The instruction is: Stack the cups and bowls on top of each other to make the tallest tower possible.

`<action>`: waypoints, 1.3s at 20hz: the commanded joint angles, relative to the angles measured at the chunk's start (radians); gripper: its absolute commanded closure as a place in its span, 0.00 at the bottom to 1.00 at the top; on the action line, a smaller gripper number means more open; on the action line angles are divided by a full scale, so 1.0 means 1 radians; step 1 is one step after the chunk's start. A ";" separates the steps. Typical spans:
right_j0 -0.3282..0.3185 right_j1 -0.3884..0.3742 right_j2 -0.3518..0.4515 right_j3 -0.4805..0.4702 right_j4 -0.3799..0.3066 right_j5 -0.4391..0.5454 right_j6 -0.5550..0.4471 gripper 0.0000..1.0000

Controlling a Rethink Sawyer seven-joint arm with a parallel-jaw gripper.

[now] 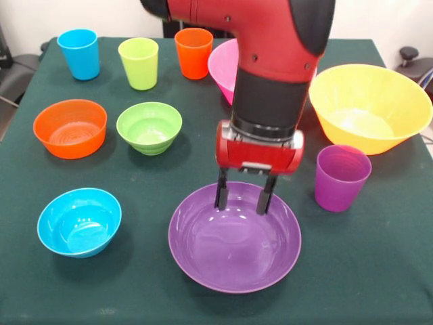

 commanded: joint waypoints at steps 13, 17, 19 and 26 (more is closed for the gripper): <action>0.123 -0.013 0.046 -0.074 0.109 0.232 0.210 0.00; 0.143 0.016 0.029 -0.100 0.135 0.225 0.239 0.00; 0.153 0.025 0.019 -0.111 0.145 0.230 0.253 0.00; 0.179 0.030 -0.010 -0.118 0.166 0.248 0.292 0.00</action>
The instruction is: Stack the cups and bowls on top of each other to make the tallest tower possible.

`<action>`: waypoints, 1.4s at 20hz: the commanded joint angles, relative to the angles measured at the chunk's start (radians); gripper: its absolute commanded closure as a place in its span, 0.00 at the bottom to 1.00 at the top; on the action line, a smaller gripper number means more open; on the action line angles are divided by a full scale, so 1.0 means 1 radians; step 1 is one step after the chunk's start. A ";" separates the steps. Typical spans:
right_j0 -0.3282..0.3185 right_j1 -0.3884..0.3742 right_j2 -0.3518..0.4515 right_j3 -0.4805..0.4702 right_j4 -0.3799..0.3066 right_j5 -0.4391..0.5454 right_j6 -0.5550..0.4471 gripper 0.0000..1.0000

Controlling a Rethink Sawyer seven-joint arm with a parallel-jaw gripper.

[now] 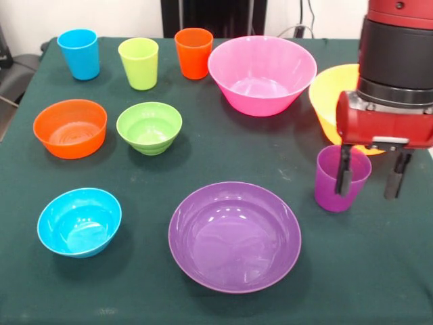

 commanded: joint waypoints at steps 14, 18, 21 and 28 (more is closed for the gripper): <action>0.037 0.035 -0.003 0.061 0.020 0.085 0.237 0.00; 0.046 0.040 -0.011 0.080 0.022 0.061 0.251 0.00; 0.056 0.042 -0.017 0.096 0.028 0.045 0.268 0.00; 0.077 0.040 -0.026 0.134 0.045 0.034 0.296 0.00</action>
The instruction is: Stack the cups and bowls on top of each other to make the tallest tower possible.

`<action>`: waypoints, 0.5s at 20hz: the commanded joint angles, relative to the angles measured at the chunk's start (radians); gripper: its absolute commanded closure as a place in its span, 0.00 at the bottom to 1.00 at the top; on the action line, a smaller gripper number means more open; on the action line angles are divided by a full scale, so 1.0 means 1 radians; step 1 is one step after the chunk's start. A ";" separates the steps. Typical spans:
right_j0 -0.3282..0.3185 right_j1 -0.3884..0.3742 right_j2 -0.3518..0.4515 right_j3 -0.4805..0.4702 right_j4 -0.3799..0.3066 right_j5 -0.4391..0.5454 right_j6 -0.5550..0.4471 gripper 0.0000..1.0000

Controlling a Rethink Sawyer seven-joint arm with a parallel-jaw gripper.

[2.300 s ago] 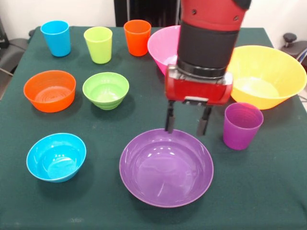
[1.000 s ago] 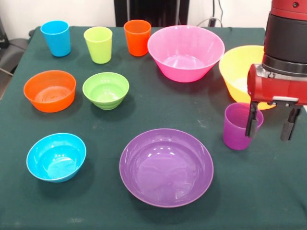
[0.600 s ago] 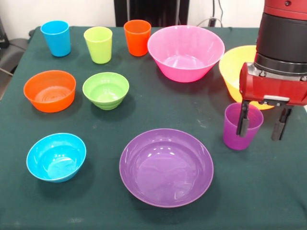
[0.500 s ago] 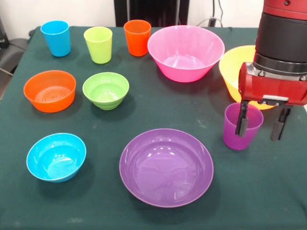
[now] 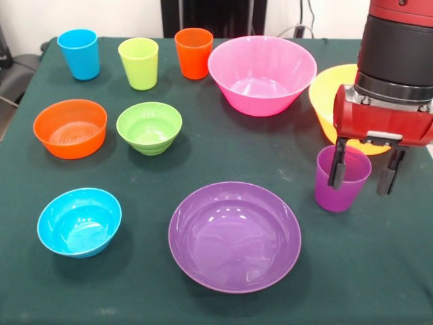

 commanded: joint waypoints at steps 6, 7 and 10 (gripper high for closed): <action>0.049 0.021 0.049 0.162 0.018 0.009 0.229 0.00; 0.051 0.019 0.050 0.167 0.019 0.009 0.233 0.00; 0.055 0.015 0.048 0.176 0.020 0.013 0.245 0.00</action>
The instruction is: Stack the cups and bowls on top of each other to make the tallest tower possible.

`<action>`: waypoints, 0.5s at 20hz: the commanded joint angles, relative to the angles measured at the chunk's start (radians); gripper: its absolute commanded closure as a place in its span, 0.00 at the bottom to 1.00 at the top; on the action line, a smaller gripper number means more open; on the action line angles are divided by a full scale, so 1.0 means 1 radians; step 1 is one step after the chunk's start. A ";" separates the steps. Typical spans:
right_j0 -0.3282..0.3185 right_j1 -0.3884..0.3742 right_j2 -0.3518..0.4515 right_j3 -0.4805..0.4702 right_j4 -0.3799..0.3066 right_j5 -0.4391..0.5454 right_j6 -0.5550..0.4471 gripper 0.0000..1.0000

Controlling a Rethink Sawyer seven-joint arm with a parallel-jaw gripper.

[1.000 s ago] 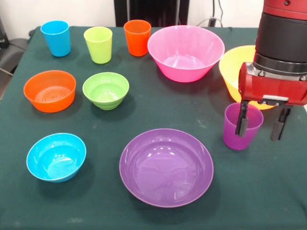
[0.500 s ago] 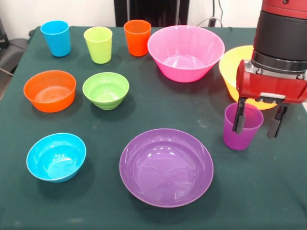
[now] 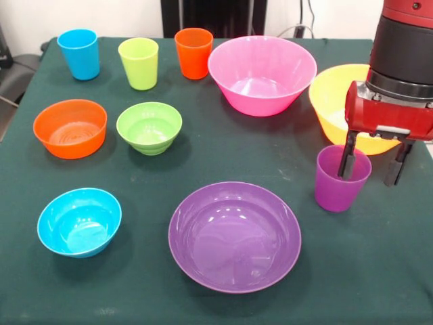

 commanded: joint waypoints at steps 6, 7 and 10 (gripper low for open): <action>0.003 0.020 0.078 0.156 0.011 -0.013 0.204 0.00; 0.003 0.025 0.077 0.156 0.010 -0.018 0.205 0.00; 0.003 0.048 0.078 0.156 0.007 -0.057 0.219 0.00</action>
